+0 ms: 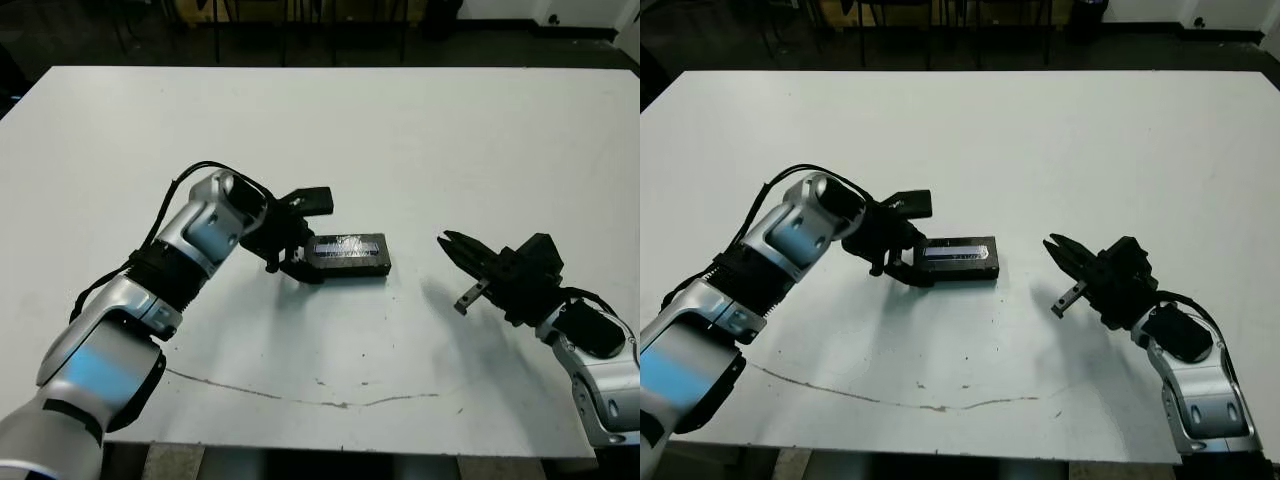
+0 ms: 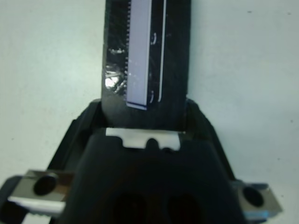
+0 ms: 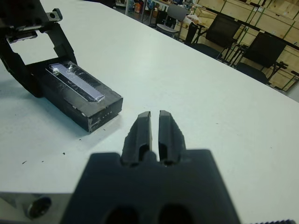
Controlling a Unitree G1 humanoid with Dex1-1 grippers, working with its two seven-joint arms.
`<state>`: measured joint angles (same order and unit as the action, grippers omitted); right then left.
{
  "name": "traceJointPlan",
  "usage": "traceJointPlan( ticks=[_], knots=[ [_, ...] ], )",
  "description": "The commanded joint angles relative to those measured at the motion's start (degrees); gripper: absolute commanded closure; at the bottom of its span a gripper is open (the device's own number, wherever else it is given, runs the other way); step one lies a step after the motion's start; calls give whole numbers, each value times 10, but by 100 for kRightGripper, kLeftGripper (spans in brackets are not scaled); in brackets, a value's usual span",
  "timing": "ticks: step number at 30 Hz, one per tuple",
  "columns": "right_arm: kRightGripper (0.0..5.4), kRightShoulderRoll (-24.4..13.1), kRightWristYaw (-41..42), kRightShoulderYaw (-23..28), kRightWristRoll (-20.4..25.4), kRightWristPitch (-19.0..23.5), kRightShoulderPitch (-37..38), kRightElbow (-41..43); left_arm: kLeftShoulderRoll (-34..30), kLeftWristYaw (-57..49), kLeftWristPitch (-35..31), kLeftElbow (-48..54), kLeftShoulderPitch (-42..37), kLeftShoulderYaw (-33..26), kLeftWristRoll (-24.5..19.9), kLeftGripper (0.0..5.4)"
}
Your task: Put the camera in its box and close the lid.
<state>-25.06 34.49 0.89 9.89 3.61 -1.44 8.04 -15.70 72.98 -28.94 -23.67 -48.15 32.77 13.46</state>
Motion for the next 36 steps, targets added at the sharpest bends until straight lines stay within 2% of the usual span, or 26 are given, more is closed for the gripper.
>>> traceJointPlan(
  ticks=[1,4,6,11,16,20,26,32,36],
  knots=[
    [540,3,-4,-5,5,26,9,8,16,9,-4,-2,59,51,2,272],
    [540,5,-5,-5,4,28,11,11,16,3,-40,0,59,41,-7,272],
    [540,4,-4,-5,3,27,11,12,5,-1,-16,6,61,43,-4,234],
    [540,2,-2,-3,5,30,14,18,-35,-41,92,30,85,46,18,152],
    [540,-1,2,-1,7,25,18,19,-69,-53,109,14,108,17,3,72],
    [540,-1,3,1,12,23,21,20,-108,-76,133,9,132,3,9,7],
    [540,-3,5,2,12,23,24,24,-182,-88,183,15,182,-26,2,2],
    [540,-3,1,1,10,29,27,29,-246,-90,164,58,252,-110,-65,2],
    [540,2,7,2,15,13,24,14,-267,-108,148,117,296,-176,-118,2]
  ],
)
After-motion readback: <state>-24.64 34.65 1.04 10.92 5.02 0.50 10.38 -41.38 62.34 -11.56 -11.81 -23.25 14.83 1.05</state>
